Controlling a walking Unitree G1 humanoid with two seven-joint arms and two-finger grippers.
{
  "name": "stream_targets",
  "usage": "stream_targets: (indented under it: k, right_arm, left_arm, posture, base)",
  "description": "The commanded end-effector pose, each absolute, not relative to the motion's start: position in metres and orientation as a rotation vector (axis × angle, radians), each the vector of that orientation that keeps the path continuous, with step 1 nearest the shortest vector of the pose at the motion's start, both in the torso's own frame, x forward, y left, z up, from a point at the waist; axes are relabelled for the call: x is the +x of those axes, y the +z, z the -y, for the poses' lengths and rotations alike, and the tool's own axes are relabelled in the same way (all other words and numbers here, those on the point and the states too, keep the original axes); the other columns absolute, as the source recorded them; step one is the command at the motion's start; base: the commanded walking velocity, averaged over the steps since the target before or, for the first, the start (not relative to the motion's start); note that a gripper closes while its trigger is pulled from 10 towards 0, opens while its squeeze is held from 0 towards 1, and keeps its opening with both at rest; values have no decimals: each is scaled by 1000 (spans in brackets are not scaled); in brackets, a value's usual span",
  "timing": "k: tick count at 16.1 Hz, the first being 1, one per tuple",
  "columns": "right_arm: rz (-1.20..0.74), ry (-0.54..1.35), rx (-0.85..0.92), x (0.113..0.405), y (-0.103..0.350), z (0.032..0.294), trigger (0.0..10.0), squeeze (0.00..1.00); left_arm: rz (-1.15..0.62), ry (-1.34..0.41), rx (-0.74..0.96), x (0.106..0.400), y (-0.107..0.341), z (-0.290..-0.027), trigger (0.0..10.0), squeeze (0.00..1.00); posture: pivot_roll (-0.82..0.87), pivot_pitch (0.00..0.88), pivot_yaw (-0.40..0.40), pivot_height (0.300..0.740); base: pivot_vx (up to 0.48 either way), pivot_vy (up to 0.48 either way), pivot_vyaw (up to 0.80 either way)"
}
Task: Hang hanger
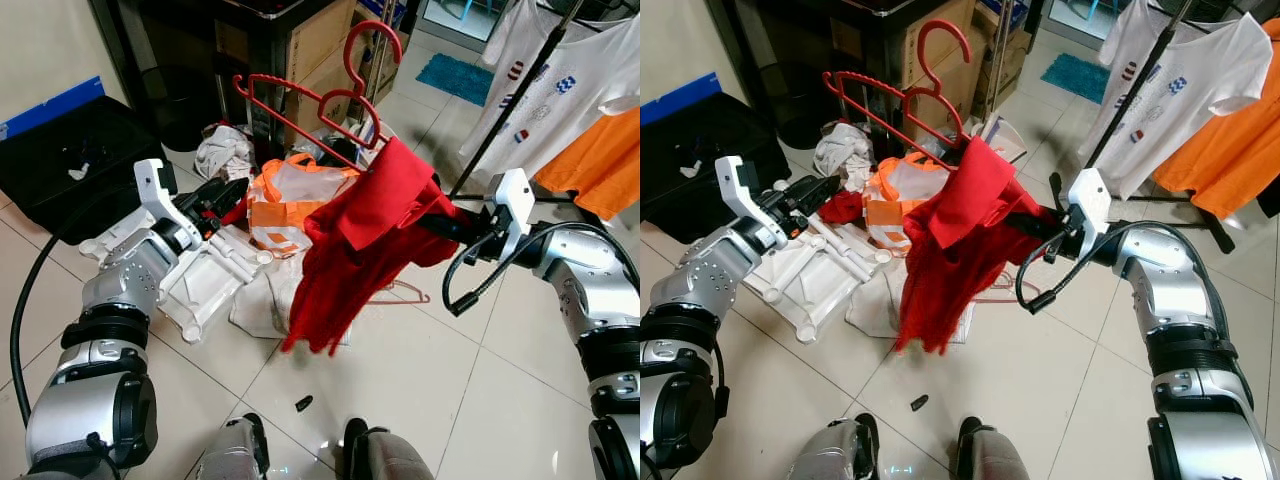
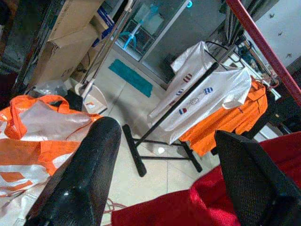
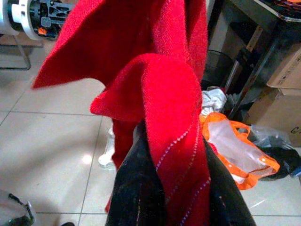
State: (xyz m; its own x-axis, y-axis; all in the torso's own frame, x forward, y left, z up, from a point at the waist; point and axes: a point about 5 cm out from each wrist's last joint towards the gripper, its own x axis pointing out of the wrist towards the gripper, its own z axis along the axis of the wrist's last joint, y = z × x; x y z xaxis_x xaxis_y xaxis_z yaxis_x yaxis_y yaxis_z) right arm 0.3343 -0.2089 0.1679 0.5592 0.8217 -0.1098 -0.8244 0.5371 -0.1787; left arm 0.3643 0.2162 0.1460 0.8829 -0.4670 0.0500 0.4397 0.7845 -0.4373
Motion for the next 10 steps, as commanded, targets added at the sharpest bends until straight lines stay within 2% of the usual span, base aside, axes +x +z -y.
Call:
stream_targets:
  k: [1,3,7,10]
  right_arm:
    - [36,1017,-215,328,177,201,0,0]
    - [60,1053,-213,324,176,189,0,0]
    - [12,1010,-208,322,152,187,0,0]
    - [14,1013,-186,320,153,183,0,0]
  left_arm:
    - [-121,-512,-459,368,133,-191,10000,0]
    - [-216,-516,-377,367,111,-156,10000,0]
    - [-219,-448,-332,363,100,-155,10000,0]
    - [-214,-444,-422,364,100,-153,10000,0]
  posture:
    - [-142,166,-57,740]
    - [-141,164,-56,740]
    - [-138,158,-56,740]
    - [-135,153,-54,740]
  base:
    - [0,0,0]
    - [0,0,0]
    - [0,0,0]
    - [0,0,0]
